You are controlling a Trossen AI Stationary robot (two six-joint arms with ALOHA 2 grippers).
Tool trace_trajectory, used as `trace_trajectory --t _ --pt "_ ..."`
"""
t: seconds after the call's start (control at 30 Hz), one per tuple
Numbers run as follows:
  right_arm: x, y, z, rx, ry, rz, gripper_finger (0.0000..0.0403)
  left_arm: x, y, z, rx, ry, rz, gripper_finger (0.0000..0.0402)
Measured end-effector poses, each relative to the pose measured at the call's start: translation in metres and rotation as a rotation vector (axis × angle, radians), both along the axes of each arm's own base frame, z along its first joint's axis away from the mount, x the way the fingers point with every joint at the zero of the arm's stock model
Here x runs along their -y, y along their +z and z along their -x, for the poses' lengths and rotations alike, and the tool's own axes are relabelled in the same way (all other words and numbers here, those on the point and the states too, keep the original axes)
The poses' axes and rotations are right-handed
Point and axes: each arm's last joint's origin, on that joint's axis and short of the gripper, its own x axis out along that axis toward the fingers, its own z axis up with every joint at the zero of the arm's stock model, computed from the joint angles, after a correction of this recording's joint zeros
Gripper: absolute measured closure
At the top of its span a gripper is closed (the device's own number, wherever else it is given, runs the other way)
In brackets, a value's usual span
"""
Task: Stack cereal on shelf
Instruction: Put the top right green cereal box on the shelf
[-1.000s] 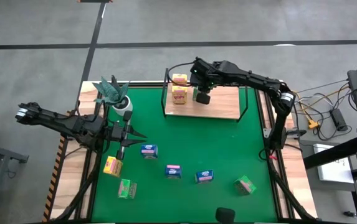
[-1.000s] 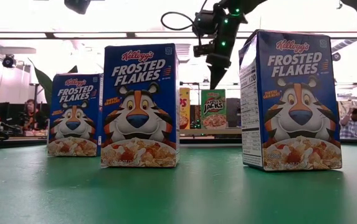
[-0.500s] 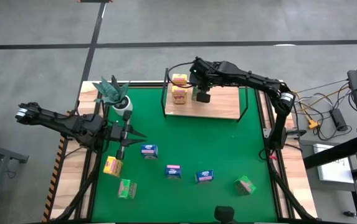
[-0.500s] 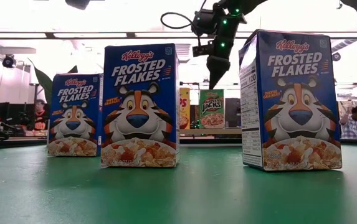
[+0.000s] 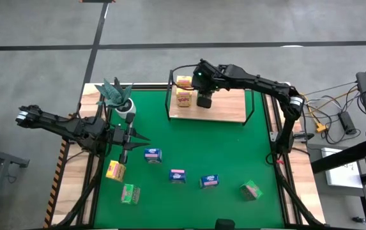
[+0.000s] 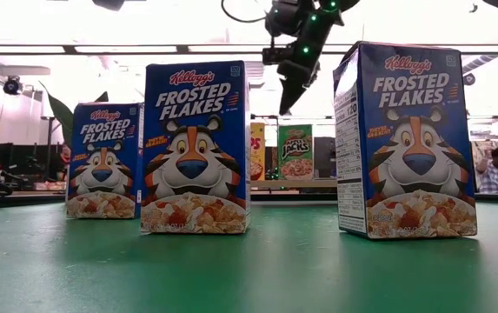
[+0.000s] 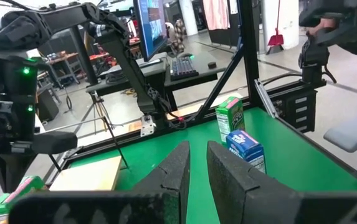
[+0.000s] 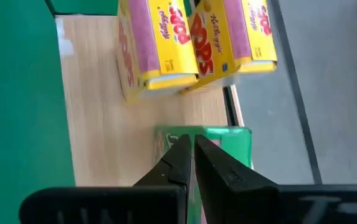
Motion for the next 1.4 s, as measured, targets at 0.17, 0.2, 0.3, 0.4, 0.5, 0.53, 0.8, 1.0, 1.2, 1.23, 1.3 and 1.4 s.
trace_trajectory --t 0.17,0.2,0.3,0.4,0.5,0.53,0.8,1.0,1.2,1.23,1.3,1.4 --pt "0.002 -0.013 -0.005 -0.020 0.009 -0.003 0.0390 0.000 0.000 0.000 0.001 -0.001 -0.004 0.0363" --pt "0.003 -0.014 -0.005 -0.024 0.010 -0.005 0.0390 0.000 0.000 0.000 0.001 -0.001 -0.004 0.0363" --pt "0.004 -0.016 -0.005 -0.027 0.008 -0.005 0.0390 0.000 0.000 0.000 0.001 0.000 -0.004 0.0363" --pt "0.004 -0.021 -0.005 -0.052 0.013 -0.013 0.0390 0.000 0.000 0.000 0.001 -0.001 -0.004 0.0363" --pt "0.004 -0.026 -0.003 -0.092 0.023 -0.023 0.0390 0.000 0.000 0.000 0.001 -0.001 -0.004 0.0363" --pt "0.004 -0.026 -0.003 -0.100 0.025 -0.021 0.0390 0.000 0.000 0.000 0.001 -0.001 -0.004 0.0363" --pt "0.004 -0.029 0.001 -0.173 0.008 0.025 0.0390 0.000 0.000 0.000 0.000 0.000 -0.004 0.0363" --pt "0.002 -0.035 0.006 -0.224 0.005 0.004 0.0390 0.000 0.000 0.000 0.000 0.000 -0.004 0.0363" --pt "0.003 -0.042 0.007 -0.243 -0.032 0.021 0.0390 0.000 0.000 0.000 0.000 -0.001 -0.004 0.0363" --pt "0.003 -0.042 0.007 -0.245 -0.032 0.020 0.0390 0.000 0.000 0.000 0.000 -0.001 -0.004 0.0363" --pt "0.002 -0.043 0.007 -0.245 -0.035 0.016 0.0390 0.000 0.000 0.000 -0.002 -0.001 -0.004 0.0363" --pt "0.000 -0.043 0.006 -0.236 -0.044 0.007 0.0390 0.000 0.000 0.000 -0.004 -0.001 -0.005 0.0363"
